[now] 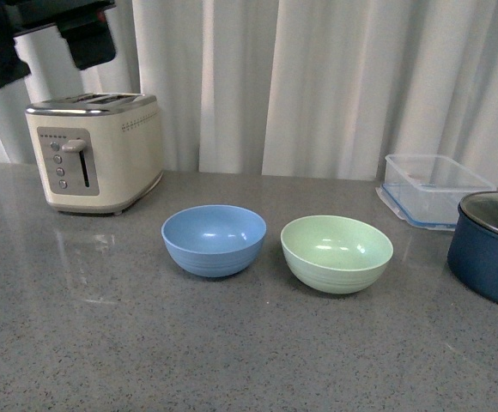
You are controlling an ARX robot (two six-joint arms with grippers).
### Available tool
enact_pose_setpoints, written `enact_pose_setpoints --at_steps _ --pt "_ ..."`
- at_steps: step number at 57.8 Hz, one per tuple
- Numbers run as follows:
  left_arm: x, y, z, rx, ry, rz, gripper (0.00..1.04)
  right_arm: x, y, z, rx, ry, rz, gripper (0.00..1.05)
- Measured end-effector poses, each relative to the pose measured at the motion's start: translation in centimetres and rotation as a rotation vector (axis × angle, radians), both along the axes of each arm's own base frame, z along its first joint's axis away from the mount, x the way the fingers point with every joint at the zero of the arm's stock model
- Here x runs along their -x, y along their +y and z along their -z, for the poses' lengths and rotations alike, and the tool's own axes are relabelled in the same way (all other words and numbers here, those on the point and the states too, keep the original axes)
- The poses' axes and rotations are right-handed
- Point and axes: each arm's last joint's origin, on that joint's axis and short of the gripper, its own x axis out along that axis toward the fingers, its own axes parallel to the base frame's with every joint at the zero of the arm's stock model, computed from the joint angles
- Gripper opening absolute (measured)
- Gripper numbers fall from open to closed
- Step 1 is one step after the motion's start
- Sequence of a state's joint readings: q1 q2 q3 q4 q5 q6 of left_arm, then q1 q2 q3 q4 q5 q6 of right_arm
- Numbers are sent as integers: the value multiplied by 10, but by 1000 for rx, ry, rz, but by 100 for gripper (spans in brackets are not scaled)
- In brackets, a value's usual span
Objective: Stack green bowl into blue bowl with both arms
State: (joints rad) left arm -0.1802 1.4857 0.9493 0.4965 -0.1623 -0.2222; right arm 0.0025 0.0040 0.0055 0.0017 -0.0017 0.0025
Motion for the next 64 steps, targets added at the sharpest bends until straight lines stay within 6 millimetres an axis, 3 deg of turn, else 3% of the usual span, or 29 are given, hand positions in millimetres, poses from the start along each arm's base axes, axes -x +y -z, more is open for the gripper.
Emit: enact_pose_setpoints --at_steps 10,25,42,64 --pt "44 19 54 -170 -21 -5 47 0 0 0 0 0 1 95" --pt "94 35 77 -199 -39 -12 3 0 0 0 0 0 1 95" --pt "137 52 99 -207 -37 3 4 0 0 0 0 0 1 95" --pt "172 55 112 -208 -32 -13 4 0 0 0 0 0 1 95"
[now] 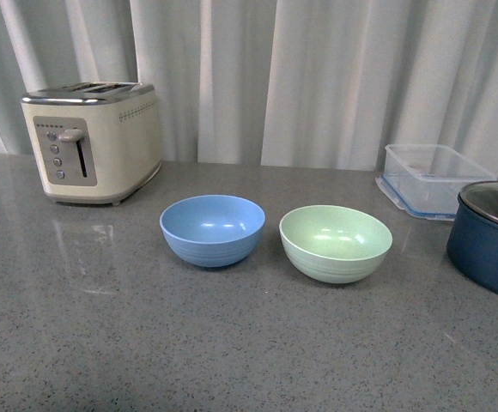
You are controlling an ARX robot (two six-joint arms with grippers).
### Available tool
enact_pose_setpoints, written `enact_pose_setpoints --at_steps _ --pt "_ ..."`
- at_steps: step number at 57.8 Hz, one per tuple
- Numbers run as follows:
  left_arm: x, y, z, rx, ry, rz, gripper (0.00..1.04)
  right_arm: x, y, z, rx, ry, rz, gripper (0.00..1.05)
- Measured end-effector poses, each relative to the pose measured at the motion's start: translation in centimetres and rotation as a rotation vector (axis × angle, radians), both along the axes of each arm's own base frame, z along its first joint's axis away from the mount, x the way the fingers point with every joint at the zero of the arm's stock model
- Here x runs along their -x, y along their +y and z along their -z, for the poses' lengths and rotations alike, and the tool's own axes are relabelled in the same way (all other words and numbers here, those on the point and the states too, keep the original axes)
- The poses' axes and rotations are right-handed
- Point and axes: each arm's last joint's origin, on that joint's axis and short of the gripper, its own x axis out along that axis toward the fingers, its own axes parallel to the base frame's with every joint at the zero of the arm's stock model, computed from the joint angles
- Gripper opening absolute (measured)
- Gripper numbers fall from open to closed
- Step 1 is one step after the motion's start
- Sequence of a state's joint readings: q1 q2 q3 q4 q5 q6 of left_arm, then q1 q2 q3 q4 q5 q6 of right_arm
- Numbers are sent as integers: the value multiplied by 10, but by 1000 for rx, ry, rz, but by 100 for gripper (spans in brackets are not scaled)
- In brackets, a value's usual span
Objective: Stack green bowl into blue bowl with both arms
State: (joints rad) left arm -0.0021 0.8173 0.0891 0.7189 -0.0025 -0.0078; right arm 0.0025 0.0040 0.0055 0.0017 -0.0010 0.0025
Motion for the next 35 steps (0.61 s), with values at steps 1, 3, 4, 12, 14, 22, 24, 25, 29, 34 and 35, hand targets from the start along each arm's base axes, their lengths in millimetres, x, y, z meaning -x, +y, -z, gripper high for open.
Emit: enact_pose_setpoints --at_steps 1,3,4,12,14,22,24,25,29,34,35 --pt "1 0 0 0 -1 0 4 0 0 0 0 0 0 95" --pt "3 0 1 0 -1 0 4 0 0 0 0 0 0 95" --pt "5 0 1 0 -2 0 4 0 0 0 0 0 0 95" --pt "14 0 9 0 -13 0 4 0 0 0 0 0 0 95" --pt "15 0 10 0 -8 0 4 0 0 0 0 0 0 95" --pt "21 0 8 0 -17 0 4 0 0 0 0 0 0 95" --pt "22 0 7 0 -19 0 4 0 0 0 0 0 0 95" --pt "23 0 7 0 -20 0 4 0 0 0 0 0 0 95" --pt "26 0 6 0 -25 0 4 0 0 0 0 0 0 95" --pt "30 0 5 0 -26 0 4 0 0 0 0 0 0 95" --pt "30 0 4 0 -26 0 4 0 0 0 0 0 0 95"
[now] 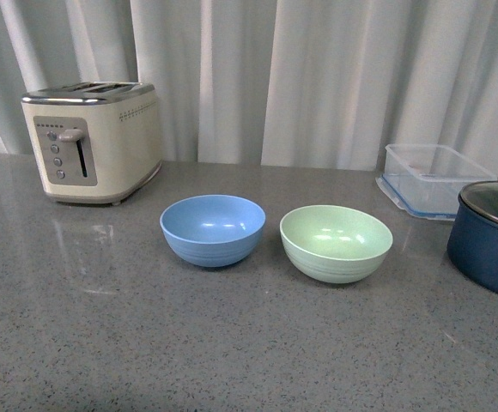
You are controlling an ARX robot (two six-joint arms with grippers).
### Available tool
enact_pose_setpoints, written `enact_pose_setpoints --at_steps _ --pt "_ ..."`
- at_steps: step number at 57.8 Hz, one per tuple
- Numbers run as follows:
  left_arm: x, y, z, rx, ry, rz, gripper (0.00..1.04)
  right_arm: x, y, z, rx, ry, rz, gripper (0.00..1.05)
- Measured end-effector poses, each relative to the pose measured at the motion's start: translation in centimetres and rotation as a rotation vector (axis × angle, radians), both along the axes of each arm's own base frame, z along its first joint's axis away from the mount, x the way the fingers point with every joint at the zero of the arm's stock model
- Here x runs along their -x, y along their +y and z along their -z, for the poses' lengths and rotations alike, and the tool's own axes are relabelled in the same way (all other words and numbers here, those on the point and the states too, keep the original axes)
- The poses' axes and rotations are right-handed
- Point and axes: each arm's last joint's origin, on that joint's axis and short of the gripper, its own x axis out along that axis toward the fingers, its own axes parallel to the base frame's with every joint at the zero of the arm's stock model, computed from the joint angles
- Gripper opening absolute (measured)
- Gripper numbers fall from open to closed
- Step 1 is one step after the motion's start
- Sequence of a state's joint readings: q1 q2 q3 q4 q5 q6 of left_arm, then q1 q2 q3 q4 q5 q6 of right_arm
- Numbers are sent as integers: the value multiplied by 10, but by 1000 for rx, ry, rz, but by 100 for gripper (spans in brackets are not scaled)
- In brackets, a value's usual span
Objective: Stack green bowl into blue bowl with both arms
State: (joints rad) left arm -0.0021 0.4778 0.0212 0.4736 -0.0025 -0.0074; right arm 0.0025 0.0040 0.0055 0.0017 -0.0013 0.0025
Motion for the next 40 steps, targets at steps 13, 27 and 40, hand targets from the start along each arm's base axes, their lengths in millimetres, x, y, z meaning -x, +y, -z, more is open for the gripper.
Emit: enact_pose_setpoints --at_steps 13,27,40 --pt "9 0 -2 0 -7 0 4 0 0 0 0 0 0 95" --pt "15 0 -2 0 -8 0 4 0 0 0 0 0 0 95" --pt "20 0 -1 0 -8 0 4 0 0 0 0 0 0 95"
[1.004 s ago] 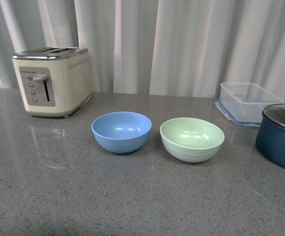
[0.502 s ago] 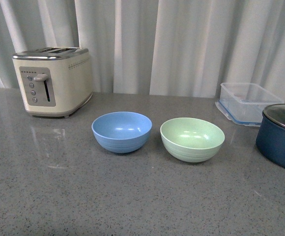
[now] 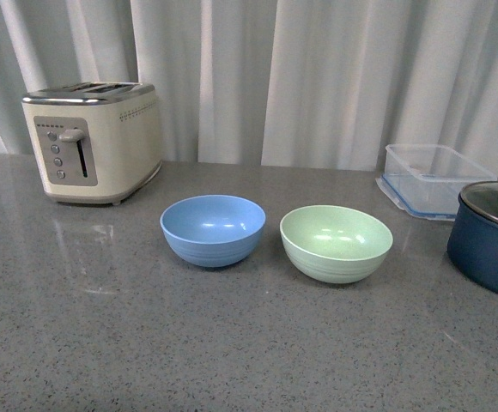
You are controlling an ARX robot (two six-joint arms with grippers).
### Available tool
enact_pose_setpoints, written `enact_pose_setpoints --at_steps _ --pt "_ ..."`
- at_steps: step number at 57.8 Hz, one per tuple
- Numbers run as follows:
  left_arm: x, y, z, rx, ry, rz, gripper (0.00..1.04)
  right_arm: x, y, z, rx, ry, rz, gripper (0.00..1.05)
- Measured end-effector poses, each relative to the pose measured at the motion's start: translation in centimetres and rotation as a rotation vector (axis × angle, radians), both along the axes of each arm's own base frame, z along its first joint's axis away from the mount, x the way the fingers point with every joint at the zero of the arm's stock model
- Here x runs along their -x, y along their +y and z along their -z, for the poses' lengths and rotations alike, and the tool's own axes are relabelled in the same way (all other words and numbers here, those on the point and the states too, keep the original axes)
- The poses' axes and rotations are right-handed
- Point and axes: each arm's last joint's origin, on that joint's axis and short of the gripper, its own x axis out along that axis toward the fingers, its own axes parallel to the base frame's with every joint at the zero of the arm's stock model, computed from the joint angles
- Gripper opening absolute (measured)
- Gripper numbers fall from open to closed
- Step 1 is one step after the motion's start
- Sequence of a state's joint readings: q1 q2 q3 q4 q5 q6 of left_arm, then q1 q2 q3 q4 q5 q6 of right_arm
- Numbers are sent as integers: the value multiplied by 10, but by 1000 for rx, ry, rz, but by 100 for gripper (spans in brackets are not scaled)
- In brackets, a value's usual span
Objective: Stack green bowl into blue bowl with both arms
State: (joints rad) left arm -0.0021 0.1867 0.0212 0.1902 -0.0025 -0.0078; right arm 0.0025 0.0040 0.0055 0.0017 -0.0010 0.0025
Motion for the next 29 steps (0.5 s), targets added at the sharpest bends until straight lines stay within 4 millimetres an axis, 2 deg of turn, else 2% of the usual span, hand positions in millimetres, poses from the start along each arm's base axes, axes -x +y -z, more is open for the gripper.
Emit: enact_pose_setpoints --at_steps 20,29 --pt "12 0 3 0 7 0 4 0 0 0 0 0 0 95" --pt "12 0 3 0 7 0 33 0 0 0 0 0 0 95"
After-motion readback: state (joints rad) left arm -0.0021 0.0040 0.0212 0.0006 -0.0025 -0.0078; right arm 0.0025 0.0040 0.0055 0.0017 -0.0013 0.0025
